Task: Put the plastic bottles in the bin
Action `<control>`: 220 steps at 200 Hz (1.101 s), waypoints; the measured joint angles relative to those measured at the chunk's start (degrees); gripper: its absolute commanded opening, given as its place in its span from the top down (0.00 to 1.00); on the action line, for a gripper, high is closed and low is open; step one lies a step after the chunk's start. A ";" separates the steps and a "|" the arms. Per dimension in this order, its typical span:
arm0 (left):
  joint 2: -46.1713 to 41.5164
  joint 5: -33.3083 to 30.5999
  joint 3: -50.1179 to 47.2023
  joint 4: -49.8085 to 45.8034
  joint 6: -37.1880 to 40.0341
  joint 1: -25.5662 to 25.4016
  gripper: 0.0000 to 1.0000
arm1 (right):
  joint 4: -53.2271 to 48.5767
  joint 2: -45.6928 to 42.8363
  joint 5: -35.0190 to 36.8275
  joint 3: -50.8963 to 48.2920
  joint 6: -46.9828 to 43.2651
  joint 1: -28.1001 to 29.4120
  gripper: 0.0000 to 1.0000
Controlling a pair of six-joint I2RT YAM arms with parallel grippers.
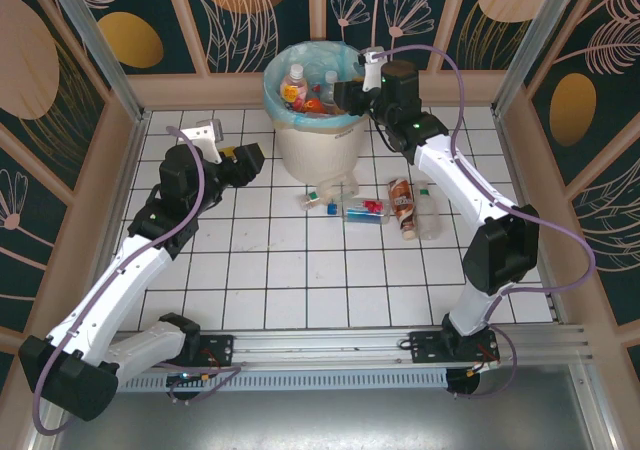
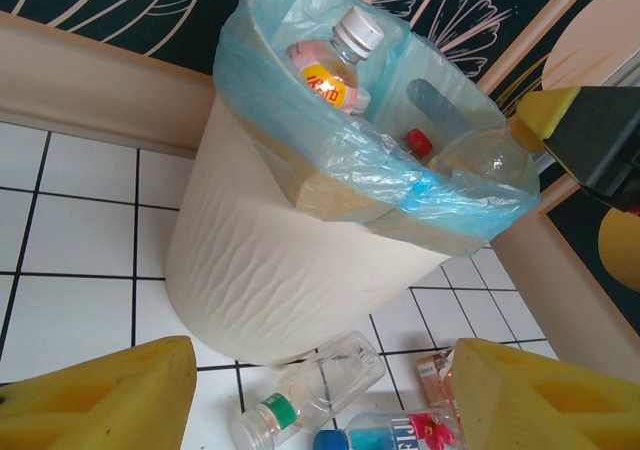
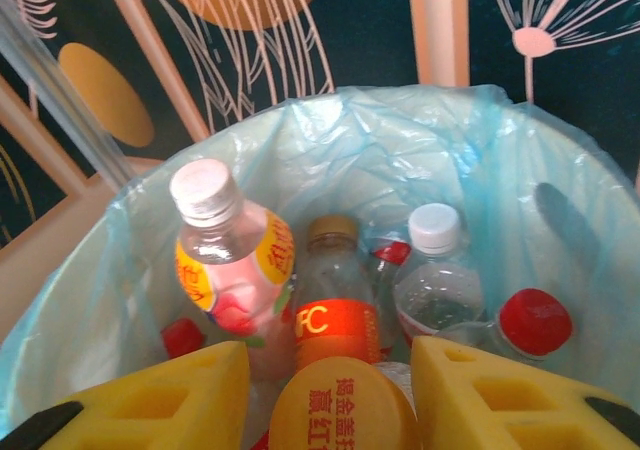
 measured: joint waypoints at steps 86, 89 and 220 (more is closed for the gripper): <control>-0.96 -0.02 -2.01 -0.07 -0.22 0.00 0.31 | -3.32 4.59 -9.51 4.68 1.68 2.19 0.49; -0.96 -0.02 -2.01 -0.07 -0.22 0.00 0.31 | -3.28 4.79 -9.68 4.85 1.62 2.36 0.50; -1.01 0.00 -2.01 -0.07 -0.20 0.00 0.31 | -19.65 14.80 -13.64 26.47 3.17 5.22 0.50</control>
